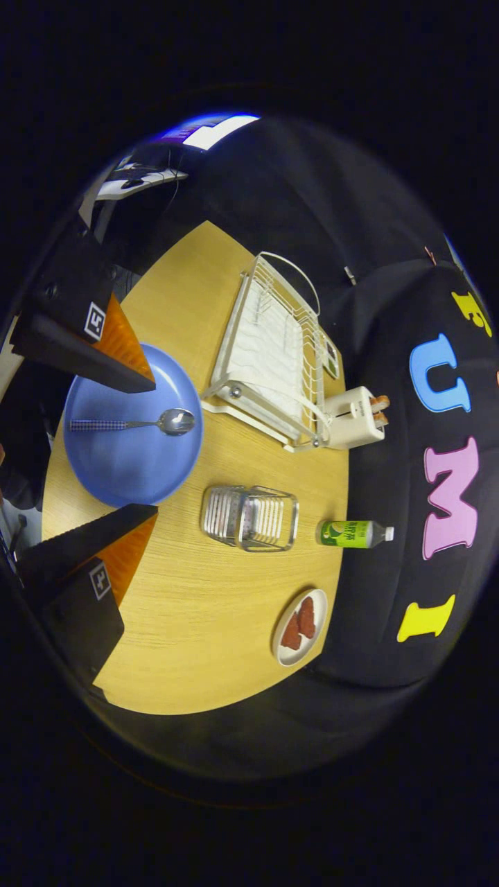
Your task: Take the plate from the dish rack, then take the spoon from the basket and place it into the plate.
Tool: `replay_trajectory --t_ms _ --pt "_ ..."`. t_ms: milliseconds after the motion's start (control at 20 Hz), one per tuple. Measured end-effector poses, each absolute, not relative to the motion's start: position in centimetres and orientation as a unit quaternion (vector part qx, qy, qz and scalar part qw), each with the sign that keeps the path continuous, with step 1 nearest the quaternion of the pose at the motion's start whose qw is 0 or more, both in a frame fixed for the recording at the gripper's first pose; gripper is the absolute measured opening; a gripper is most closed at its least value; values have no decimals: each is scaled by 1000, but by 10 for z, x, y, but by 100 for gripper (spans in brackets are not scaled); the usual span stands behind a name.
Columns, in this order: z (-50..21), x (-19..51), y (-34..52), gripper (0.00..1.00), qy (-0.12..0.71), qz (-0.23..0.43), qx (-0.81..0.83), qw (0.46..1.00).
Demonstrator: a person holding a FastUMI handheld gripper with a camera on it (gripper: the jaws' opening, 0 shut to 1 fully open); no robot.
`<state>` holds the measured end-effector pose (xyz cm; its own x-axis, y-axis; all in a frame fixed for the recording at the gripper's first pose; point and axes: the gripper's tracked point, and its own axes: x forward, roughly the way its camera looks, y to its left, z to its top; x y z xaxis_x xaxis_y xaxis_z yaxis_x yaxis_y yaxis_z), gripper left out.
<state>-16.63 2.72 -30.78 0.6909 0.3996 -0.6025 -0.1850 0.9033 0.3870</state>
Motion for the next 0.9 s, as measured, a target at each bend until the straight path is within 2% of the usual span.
replay_trajectory --t_ms 600,900 --pt "-140 -101 -36 99 173 126 122 969" --pt "-68 -85 -77 98 90 82 75 990"
